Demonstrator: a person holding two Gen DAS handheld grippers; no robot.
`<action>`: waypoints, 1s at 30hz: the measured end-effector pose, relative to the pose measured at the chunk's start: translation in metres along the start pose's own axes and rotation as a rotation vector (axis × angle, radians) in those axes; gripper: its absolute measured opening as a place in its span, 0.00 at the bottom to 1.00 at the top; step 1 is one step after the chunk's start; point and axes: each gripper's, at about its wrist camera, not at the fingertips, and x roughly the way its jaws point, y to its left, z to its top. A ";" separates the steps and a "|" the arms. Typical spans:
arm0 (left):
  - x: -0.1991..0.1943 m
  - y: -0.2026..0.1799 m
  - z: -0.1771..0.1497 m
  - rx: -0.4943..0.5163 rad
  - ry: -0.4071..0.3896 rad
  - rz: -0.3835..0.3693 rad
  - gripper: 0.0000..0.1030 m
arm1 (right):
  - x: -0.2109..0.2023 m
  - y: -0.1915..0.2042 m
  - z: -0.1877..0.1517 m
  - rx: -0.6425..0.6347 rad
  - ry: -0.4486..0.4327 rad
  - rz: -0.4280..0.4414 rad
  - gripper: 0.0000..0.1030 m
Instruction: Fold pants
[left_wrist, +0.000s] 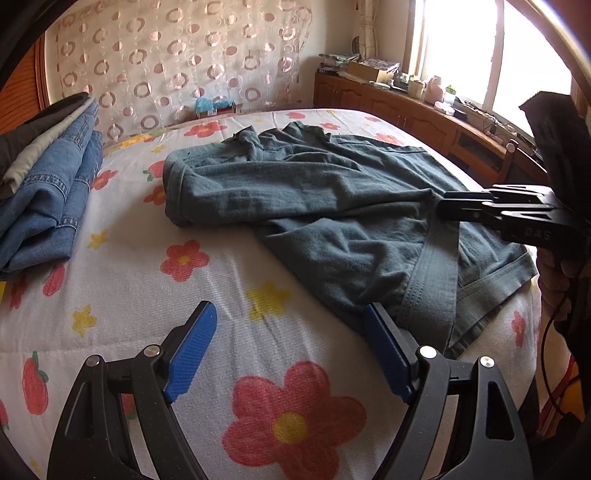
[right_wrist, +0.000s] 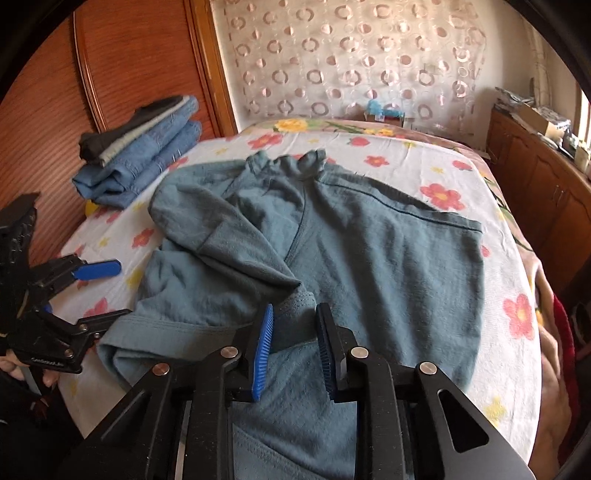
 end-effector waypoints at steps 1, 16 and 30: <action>0.000 0.000 -0.001 0.004 -0.004 0.002 0.80 | 0.002 0.000 0.001 -0.001 0.006 0.002 0.23; -0.019 -0.004 0.006 -0.043 -0.033 -0.049 0.80 | -0.028 0.008 0.000 0.045 -0.106 0.030 0.06; -0.042 -0.021 0.021 -0.012 -0.097 -0.069 0.80 | -0.090 0.006 -0.034 0.108 -0.219 0.030 0.06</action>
